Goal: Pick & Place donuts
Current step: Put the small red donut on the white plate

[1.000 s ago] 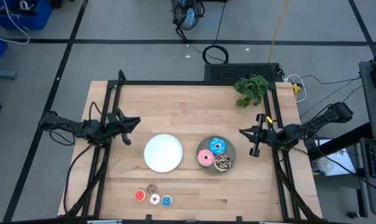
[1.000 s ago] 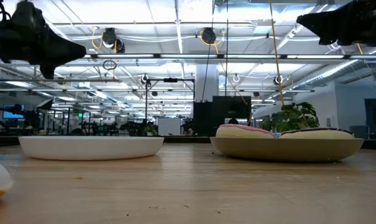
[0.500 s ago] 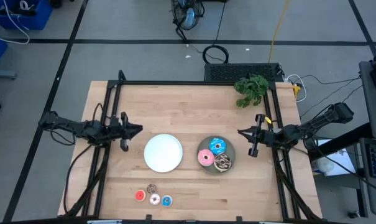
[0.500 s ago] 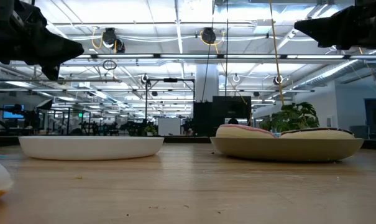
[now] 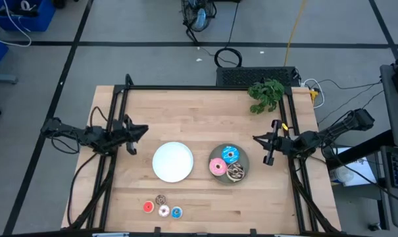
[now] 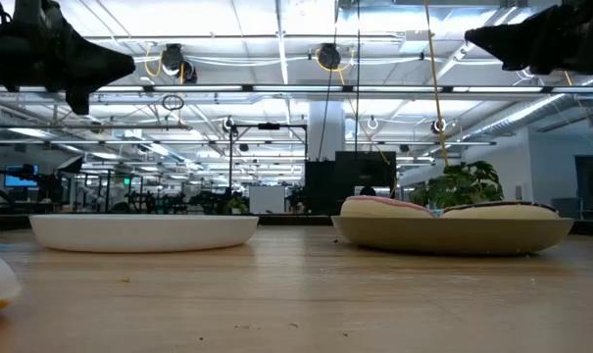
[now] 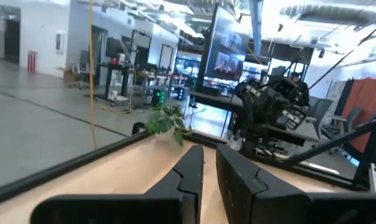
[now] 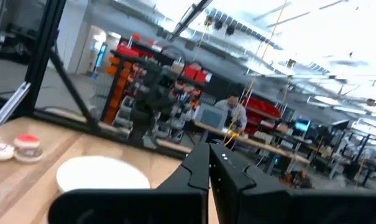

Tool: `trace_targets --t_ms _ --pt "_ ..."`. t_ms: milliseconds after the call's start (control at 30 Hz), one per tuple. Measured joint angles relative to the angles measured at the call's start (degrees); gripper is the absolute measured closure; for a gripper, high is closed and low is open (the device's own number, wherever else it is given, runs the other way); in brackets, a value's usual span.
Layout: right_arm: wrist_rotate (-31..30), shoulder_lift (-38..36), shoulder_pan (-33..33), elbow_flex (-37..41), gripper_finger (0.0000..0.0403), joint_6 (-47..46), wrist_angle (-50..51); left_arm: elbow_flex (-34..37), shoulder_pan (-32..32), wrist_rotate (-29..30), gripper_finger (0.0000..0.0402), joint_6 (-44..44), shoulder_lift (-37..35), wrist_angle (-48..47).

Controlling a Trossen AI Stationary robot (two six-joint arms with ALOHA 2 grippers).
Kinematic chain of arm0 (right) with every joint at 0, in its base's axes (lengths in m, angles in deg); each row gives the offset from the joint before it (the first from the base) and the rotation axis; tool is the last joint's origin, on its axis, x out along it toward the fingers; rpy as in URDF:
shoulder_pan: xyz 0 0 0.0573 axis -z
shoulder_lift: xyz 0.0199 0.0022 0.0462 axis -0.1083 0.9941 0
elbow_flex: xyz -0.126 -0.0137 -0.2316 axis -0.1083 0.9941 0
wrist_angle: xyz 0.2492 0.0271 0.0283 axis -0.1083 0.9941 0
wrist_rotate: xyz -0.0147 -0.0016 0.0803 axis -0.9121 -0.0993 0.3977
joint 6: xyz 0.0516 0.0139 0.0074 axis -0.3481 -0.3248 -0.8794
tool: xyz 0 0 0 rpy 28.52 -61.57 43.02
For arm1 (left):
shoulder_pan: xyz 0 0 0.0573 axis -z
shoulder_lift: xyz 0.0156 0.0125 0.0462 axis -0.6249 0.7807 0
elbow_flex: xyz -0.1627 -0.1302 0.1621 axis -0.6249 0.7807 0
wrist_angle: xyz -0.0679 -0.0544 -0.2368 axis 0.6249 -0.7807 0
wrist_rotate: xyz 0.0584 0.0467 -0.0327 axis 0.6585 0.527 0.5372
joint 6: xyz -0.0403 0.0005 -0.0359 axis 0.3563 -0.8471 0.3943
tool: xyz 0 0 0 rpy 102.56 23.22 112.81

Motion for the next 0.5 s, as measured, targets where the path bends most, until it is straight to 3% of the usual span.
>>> trace_targets --t_ms 100,200,267,400,500 --pt "0.01 0.01 0.0 0.0 0.0403 -2.03 3.21 0.0 0.0 -1.31 0.0353 -2.08 -0.02 -1.14" --pt "0.01 0.02 0.0 0.0 0.0403 -3.37 7.42 0.0 0.0 -1.07 0.0353 0.22 0.46 -2.06" --pt "0.0 0.04 0.0 0.0 0.0403 -2.5 8.09 0.0 0.21 -4.05 0.0353 3.16 1.96 -1.59" --pt "0.01 0.0 0.0 0.0 0.0403 -1.16 8.1 0.0 3.01 -11.4 0.0353 9.87 8.79 2.99" --pt "0.01 0.04 0.0 0.0 0.0403 -3.69 8.2 -1.01 7.25 -9.52 0.0353 12.72 17.01 7.81"
